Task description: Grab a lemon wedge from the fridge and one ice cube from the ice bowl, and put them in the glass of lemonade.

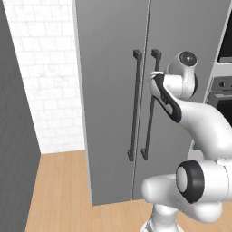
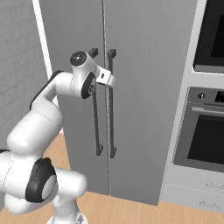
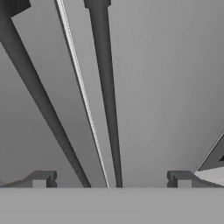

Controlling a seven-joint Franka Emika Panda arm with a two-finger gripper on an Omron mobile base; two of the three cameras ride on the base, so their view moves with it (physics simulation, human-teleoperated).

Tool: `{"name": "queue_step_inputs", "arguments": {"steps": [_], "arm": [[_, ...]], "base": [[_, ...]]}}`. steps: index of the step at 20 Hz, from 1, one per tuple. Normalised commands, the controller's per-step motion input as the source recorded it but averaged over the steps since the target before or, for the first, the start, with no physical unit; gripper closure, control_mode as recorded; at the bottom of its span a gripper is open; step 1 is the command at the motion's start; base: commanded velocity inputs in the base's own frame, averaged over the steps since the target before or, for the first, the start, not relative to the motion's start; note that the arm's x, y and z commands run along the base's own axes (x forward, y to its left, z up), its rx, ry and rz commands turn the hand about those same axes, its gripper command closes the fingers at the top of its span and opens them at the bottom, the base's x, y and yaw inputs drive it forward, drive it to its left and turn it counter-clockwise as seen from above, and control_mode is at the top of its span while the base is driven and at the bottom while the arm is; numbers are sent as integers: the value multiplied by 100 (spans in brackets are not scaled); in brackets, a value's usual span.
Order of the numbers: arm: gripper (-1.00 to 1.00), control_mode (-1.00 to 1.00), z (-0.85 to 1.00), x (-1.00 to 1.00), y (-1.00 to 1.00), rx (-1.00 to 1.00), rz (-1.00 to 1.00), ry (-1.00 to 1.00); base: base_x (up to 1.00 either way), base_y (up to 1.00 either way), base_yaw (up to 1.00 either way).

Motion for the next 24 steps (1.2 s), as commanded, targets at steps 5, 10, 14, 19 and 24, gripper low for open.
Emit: {"name": "queue_step_inputs", "arguments": {"steps": [5, 10, 14, 19, 24], "arm": [[-100, -100, -9, 66, -20, 0, 0, -7], [-100, -100, -20, 59, -21, 0, 0, -8], [-100, -100, -30, 63, -6, 0, 0, -1], [-100, -100, -35, 59, 0, 0, 0, 0], [-100, -100, -32, 60, 0, 0, 0, 0]], "base": [[0, 0, 0], [0, 0, 0], [0, 0, 0], [0, 0, 0], [0, 0, 0]]}}
